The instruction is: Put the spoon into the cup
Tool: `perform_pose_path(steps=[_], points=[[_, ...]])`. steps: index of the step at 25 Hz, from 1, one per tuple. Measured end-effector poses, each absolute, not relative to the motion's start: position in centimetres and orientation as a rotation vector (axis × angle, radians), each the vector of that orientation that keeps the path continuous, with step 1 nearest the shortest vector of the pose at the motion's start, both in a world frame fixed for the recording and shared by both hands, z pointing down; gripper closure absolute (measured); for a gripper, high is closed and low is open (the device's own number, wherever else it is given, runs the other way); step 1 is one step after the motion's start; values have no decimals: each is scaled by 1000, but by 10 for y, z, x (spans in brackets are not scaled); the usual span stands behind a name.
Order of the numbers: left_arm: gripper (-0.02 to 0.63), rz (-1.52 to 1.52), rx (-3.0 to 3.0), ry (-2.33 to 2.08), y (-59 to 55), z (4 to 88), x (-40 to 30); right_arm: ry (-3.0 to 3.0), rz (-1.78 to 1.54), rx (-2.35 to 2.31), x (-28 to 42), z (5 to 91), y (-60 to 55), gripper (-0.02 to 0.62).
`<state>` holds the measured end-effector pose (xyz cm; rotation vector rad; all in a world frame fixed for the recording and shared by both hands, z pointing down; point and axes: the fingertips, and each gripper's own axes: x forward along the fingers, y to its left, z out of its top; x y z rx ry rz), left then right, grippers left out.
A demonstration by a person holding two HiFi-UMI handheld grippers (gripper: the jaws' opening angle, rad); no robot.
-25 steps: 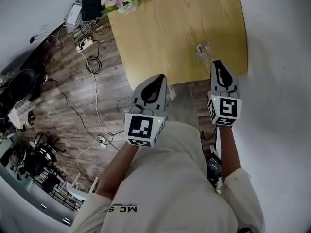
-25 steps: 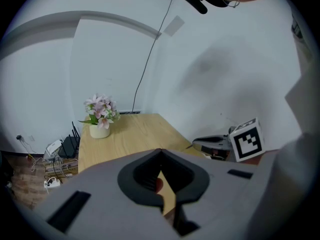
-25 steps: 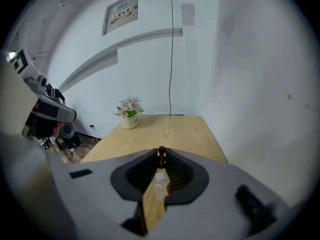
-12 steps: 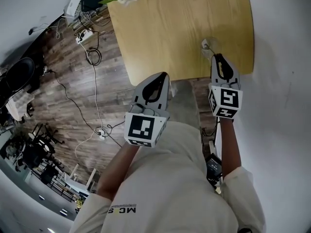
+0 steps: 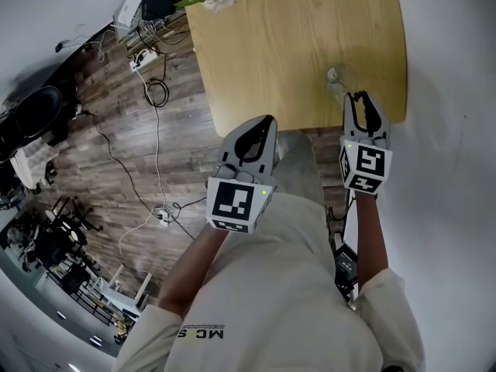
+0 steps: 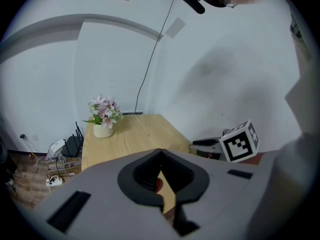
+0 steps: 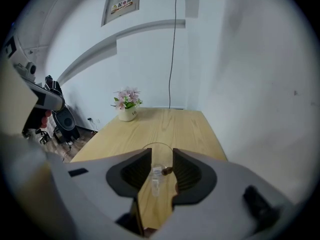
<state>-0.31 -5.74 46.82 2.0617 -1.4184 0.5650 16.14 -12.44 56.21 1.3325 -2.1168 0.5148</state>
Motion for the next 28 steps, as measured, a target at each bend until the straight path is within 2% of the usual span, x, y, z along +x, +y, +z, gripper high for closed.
perform_pose_path(steps=[8, 11, 13, 28], points=[[595, 545, 2110, -1409, -61, 452, 1, -2194, 474, 1373, 165, 521, -121, 477], [595, 531, 2140, -1412, -63, 442, 3, -2204, 495, 1385, 167, 508, -119, 537], [595, 513, 2157, -1421, -65, 434, 5, -2226, 510, 1389, 168, 496, -117, 548], [595, 324, 2270, -1435, -65, 364, 11, -2354, 381, 1481, 176, 390, -97, 555]])
